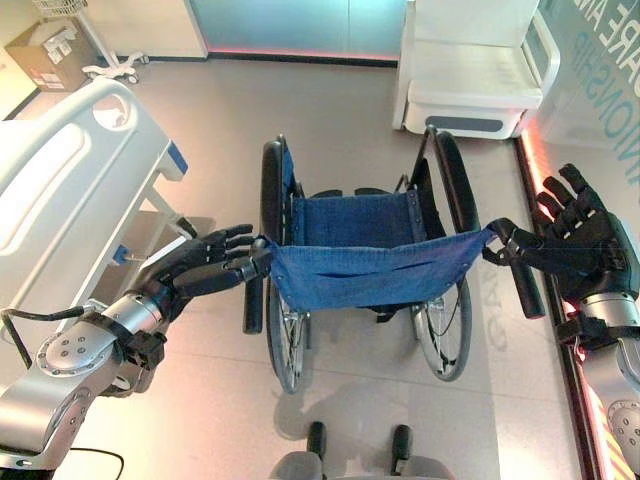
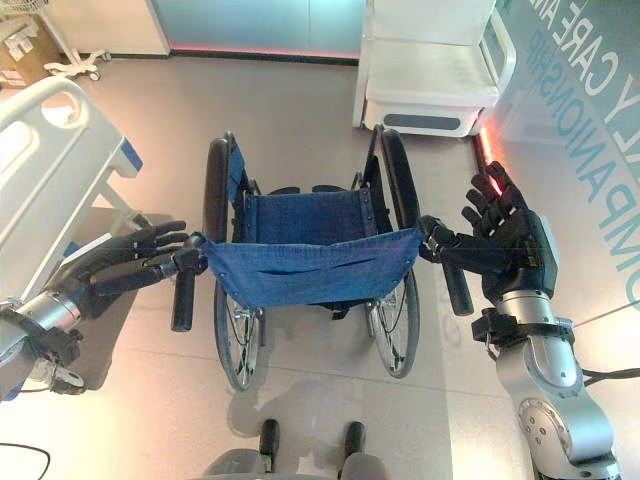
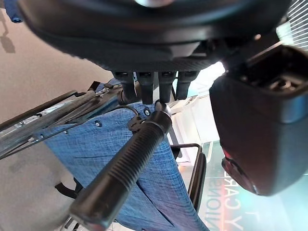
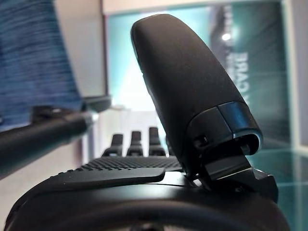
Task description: Push the wheelchair next to the bed
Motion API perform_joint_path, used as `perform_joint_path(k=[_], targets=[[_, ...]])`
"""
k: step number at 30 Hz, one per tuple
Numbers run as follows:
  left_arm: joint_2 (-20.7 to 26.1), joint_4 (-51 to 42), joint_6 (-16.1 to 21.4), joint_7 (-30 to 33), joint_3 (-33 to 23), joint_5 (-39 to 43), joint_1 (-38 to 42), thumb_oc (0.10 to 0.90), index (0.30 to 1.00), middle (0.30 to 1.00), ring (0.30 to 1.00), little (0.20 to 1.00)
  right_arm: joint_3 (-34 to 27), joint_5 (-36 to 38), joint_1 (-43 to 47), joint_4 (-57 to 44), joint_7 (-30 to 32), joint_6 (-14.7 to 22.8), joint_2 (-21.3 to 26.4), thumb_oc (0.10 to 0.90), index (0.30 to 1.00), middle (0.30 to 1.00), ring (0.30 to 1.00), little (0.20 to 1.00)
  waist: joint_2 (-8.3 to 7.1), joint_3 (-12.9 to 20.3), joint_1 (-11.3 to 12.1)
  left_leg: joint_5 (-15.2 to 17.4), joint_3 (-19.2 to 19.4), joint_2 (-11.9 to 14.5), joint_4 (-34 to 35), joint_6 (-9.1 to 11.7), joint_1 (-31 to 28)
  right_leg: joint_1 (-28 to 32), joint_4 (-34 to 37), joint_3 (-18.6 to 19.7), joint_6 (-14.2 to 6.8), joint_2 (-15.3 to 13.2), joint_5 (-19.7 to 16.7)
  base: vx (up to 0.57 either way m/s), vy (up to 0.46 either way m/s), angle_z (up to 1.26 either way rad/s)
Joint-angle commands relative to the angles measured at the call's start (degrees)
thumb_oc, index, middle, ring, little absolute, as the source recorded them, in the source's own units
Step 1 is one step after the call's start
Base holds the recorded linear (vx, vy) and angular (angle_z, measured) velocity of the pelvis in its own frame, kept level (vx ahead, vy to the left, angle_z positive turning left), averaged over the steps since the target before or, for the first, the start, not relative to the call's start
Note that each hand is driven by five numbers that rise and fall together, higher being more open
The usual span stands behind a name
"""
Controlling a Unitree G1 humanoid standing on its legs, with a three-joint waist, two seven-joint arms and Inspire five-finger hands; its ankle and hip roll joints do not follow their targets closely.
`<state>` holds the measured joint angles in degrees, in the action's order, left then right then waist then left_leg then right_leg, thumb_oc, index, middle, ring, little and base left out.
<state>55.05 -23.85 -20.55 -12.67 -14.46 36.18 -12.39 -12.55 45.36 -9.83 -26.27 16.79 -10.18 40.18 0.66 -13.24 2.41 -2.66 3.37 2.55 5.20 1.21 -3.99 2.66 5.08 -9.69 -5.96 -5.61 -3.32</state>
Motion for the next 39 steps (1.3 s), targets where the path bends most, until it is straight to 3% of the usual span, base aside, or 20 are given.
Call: perform_joint_path(k=[1, 6, 10, 15, 22, 29, 39], targets=[[2.55, -7.71, 10.07, -1.33, -3.81, 0.77, 1.11, 0.800, 0.900, 0.900, 0.900, 0.900, -3.40, -3.08, 2.45, -3.75, -0.94, -2.09, 6.19, 0.800, 0.900, 0.900, 0.900, 0.900, -0.13, 4.72, -1.69, 0.39, 2.36, 1.28, -0.20, 1.74, 1.33, 1.81, -0.08, 0.33, -0.86, -0.36, 1.07, 0.00, 0.000, 0.00], [3.63, -7.68, 11.55, -1.86, -6.55, 0.20, -2.40, 0.800, 0.900, 0.900, 0.900, 0.900, -4.72, -3.70, -1.47, -3.90, -5.51, -10.10, 10.07, 0.800, 0.900, 0.900, 0.900, 0.900, -0.74, 4.70, -1.57, 0.40, 1.95, 1.32, -0.20, 1.87, 1.34, 1.90, -0.08, -0.11, -1.01, -0.45, 1.14, 0.00, 0.000, 0.00], [4.57, -7.46, 11.96, -1.09, -6.79, -0.53, -3.56, 0.800, 0.900, 0.900, 0.900, 0.900, -4.95, -11.55, -2.25, -2.77, -2.98, -11.92, 12.08, 0.800, 0.900, 0.900, 0.900, 0.900, -0.94, 4.67, -1.51, 0.45, 1.85, 1.41, -0.20, 1.87, 1.05, 2.19, -0.08, -0.23, -1.02, -0.34, 1.14, 0.00, 0.000, 0.00], [5.51, -7.36, 10.90, -0.35, -6.66, 0.90, -2.72, 0.800, 0.900, 0.900, 0.900, 0.900, -4.32, -11.34, -0.13, -3.40, -4.15, -13.75, 14.17, 0.800, 0.900, 0.900, 0.900, 0.900, -1.00, 4.62, -1.34, 0.56, 1.66, 1.46, -0.20, 1.83, 0.85, 2.38, -0.08, 0.01, -1.06, -0.17, 1.24, 0.00, 0.000, 0.00], [6.26, -6.50, 10.58, 0.55, -3.36, 1.05, 0.14, 0.800, 0.900, 0.900, 0.900, 0.900, 1.01, -12.11, 4.65, -2.56, -4.24, -12.78, 15.83, 0.800, 0.900, 0.900, 0.900, 0.900, -0.92, 4.51, -0.72, 0.58, 1.36, 1.60, -0.20, 1.91, 0.58, 2.71, -0.08, -0.35, -1.12, -0.24, 1.29, 0.00, 0.000, 0.00], [8.74, -3.30, 8.46, 1.71, 1.11, 1.07, 6.12, 0.800, 0.900, 0.900, 0.900, 0.900, 6.34, -8.72, 14.06, 4.29, 0.60, -10.97, 17.75, 0.800, 0.900, 0.900, 0.900, 0.900, -0.94, 4.52, 0.43, 0.64, 0.82, 1.60, -0.20, 1.92, 0.40, 3.30, -0.08, -1.39, -1.15, -0.36, 1.32, 0.01, -0.004, 0.02], [8.99, -2.26, 6.41, -0.89, 0.07, 2.35, 7.21, 0.800, 0.900, 0.900, 0.900, 0.900, 6.51, -8.85, 15.80, 5.32, -1.23, -15.49, 17.09, 0.800, 0.900, 0.900, 0.900, 0.900, -1.12, 5.56, 1.11, 1.14, 0.27, 1.40, -0.20, 1.74, 0.20, 3.73, -0.08, -2.00, -1.12, -0.47, 1.79, 0.03, 0.006, 0.03]])
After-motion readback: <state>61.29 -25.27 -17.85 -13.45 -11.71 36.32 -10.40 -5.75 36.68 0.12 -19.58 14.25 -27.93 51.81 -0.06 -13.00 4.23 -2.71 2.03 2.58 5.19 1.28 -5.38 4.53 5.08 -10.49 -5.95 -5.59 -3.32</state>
